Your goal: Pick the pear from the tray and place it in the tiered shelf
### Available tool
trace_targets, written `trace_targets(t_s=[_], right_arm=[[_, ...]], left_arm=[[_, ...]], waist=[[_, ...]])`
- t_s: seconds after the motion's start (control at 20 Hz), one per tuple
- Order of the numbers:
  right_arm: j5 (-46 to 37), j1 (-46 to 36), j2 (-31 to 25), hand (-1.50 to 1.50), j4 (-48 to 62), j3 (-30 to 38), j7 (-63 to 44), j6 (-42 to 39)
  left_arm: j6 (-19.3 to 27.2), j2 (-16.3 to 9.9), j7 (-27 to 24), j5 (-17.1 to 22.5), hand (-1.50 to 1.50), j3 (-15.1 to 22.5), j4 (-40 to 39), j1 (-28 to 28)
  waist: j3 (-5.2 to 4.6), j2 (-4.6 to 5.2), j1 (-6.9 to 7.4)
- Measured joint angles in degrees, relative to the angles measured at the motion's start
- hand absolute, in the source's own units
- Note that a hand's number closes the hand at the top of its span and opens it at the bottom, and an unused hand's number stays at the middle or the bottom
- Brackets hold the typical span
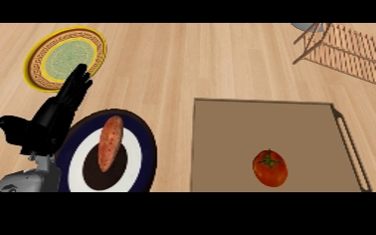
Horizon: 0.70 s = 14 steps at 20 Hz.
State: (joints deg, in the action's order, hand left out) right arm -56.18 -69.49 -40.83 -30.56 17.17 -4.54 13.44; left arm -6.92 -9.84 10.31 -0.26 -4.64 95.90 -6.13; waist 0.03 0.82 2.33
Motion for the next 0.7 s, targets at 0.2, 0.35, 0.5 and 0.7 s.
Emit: trace_targets(t_s=[0.2, 0.35, 0.5, 0.7], right_arm=[[-0.76, -1.23, -0.71, 1.50, 4.49, -1.78, 4.37, -5.51], [-1.13, -0.38, -0.64, 1.50, 7.90, -2.31, 7.55, -6.86], [-1.36, -0.42, -1.14, 1.50, 10.70, -2.37, 9.04, -8.27], [-1.61, -0.10, -2.29, 1.50, 13.94, -1.41, 7.71, -6.10]], left_arm=[[-0.35, -0.01, 0.16, 0.32, 0.00, -0.11, -0.23, 0.02], [-0.19, -0.20, 1.01, 0.30, 0.00, -0.34, -0.29, -1.07], [-0.82, -0.50, 0.14, 0.56, 0.00, -0.71, -0.86, -0.56], [-1.01, -0.88, 1.16, 1.07, 0.00, -1.22, -0.33, -1.51]], waist=[[-0.01, -0.06, -0.08], [0.00, 0.01, -0.09], [0.01, -0.01, -0.17], [0.04, 0.11, 0.06]])
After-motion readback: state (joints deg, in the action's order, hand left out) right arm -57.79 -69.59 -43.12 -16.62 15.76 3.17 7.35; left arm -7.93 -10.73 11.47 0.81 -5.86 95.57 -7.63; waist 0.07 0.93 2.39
